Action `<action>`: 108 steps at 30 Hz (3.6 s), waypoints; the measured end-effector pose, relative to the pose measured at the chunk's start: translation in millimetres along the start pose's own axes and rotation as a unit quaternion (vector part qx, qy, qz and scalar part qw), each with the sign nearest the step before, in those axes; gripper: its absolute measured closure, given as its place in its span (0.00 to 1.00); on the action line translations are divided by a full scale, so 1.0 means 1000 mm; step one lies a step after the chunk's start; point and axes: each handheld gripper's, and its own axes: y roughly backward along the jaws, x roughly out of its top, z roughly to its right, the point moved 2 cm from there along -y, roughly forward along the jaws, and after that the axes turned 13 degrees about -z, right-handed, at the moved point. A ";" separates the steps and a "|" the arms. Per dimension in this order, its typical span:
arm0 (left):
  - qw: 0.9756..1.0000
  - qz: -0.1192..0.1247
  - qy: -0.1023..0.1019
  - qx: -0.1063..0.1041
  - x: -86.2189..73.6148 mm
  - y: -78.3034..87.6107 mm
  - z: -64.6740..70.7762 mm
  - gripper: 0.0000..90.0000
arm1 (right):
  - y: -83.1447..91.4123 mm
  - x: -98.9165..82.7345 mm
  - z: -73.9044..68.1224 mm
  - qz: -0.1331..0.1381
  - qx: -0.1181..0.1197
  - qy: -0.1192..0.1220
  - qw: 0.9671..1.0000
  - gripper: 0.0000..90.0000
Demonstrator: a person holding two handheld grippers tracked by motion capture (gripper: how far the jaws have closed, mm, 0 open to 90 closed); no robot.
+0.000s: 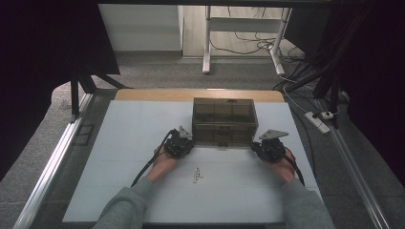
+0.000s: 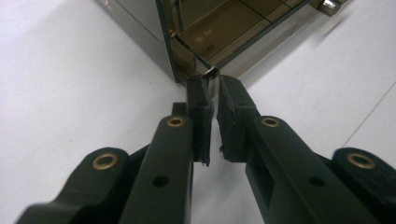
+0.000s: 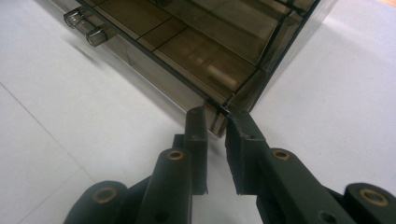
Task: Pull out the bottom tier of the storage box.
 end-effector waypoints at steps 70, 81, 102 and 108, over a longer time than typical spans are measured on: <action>0.999 -0.019 -0.028 -0.018 -0.021 0.013 0.020 0.93 | 0.016 -0.018 -0.018 -0.011 0.002 0.020 1.000 0.87; 0.999 -0.019 -0.031 -0.018 -0.024 0.015 0.023 0.93 | 0.019 -0.021 -0.023 -0.014 -0.004 0.026 1.000 0.87; 0.999 -0.021 -0.036 -0.022 -0.030 0.018 0.027 0.93 | 0.024 -0.027 -0.030 -0.016 -0.002 0.031 0.999 0.87; 0.999 -0.022 -0.037 -0.021 -0.031 0.019 0.028 0.93 | 0.025 -0.028 -0.032 -0.018 -0.002 0.034 0.999 0.88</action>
